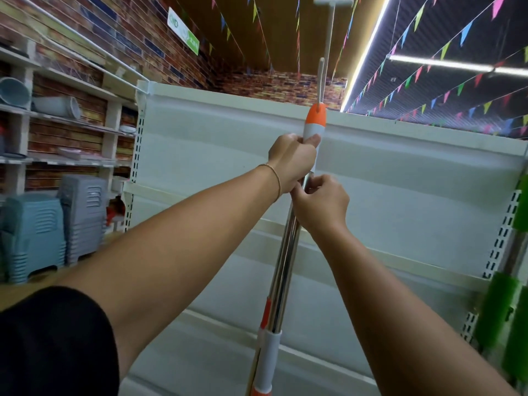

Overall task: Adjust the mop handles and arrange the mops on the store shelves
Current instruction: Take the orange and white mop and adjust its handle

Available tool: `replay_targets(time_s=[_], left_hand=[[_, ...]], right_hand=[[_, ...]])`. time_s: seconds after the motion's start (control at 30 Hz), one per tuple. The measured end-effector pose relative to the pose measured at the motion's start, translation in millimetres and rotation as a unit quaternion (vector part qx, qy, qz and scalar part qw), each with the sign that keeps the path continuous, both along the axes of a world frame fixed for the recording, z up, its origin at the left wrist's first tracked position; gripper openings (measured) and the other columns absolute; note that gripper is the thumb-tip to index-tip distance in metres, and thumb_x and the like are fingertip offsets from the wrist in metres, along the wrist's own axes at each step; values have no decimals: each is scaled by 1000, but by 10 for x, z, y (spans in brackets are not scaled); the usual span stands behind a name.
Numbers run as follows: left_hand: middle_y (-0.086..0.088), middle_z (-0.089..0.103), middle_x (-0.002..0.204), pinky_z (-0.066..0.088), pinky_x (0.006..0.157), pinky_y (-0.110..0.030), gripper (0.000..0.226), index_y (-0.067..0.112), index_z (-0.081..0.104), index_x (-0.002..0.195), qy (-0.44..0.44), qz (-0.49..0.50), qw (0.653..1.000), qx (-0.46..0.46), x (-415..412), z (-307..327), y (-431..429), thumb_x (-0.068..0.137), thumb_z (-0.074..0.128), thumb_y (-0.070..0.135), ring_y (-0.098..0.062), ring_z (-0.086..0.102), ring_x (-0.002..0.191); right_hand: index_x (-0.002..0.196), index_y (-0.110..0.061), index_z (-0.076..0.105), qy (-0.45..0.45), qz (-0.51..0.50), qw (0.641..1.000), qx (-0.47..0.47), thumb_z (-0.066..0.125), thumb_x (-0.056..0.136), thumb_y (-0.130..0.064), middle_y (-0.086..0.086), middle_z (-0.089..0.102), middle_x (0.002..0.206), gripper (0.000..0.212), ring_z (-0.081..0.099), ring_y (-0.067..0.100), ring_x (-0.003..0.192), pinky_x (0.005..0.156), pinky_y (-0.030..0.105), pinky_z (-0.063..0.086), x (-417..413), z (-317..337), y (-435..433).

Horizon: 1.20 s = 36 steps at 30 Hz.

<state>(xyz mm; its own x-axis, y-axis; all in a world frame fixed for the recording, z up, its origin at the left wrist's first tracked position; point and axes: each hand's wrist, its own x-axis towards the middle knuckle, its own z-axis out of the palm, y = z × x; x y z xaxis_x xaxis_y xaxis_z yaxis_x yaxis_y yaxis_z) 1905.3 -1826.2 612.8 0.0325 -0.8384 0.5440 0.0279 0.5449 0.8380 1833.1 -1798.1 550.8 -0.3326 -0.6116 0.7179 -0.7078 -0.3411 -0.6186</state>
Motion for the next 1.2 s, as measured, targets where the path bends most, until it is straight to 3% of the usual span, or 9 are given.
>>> replay_targets(time_s=[0.27,0.47,0.6,0.67,0.73,0.83,0.93,1.1,1.2], left_hand=[[-16,71,93,59,80,-50,30,12,64,88,-2,16,1000,6,-64,7,-105,90,60,42,-35,70,85],[-22,66,88,58,80,-54,28,5,60,85,-22,-9,999,22,-29,-31,-123,94,59,31,-36,68,79],[-20,60,82,58,76,-48,21,1,58,92,-24,-50,998,23,20,-169,-80,98,55,21,-30,61,71],[-18,58,78,55,72,-44,20,-1,57,92,-18,-80,996,32,39,-254,-76,98,55,18,-29,58,68],[-17,58,78,54,71,-42,19,-2,58,94,-24,-84,996,33,41,-332,-80,98,55,16,-28,57,67],[-16,60,77,58,72,-42,20,-4,60,98,-31,-58,998,18,33,-402,-67,97,57,15,-26,60,67],[-15,62,79,59,74,-43,21,-4,61,100,-23,-62,998,15,43,-424,-54,97,58,17,-25,61,68],[-15,65,76,59,79,-50,19,5,64,81,-32,-64,997,16,61,-557,-30,95,59,17,-28,64,68],[-16,66,75,59,78,-43,19,9,64,72,-92,-42,995,19,146,-793,-53,87,63,20,-32,66,72]], right_hand=[[87,-12,60,-9,24,1000,0,65,88,-39,-3,57,73,28,49,11,63,51,21,28,-76,-42,-140],[91,-15,61,-38,45,998,-1,68,86,-44,-5,60,76,30,57,16,74,54,21,31,-91,-112,-188],[89,-13,65,-40,41,998,11,70,84,-43,0,65,79,31,61,19,76,62,28,36,-74,-171,-177],[91,-16,62,-49,46,997,38,70,84,-36,1,65,82,23,62,19,78,67,31,46,-42,-307,-170],[85,-20,55,-87,60,992,73,67,85,-27,5,64,82,14,66,26,76,72,43,57,44,-599,-184],[80,-24,45,-141,58,983,99,60,89,-27,8,62,79,17,67,32,73,68,52,59,173,-1069,-157],[83,-26,45,-136,43,986,87,58,92,-31,6,62,78,17,67,32,73,68,52,59,208,-1210,-137],[94,-19,49,-127,20,986,105,58,96,-33,7,62,84,16,66,30,77,72,52,58,241,-1165,-55],[104,-14,51,-104,14,983,154,57,97,-39,7,61,91,27,63,29,86,77,44,54,229,-1101,60]])
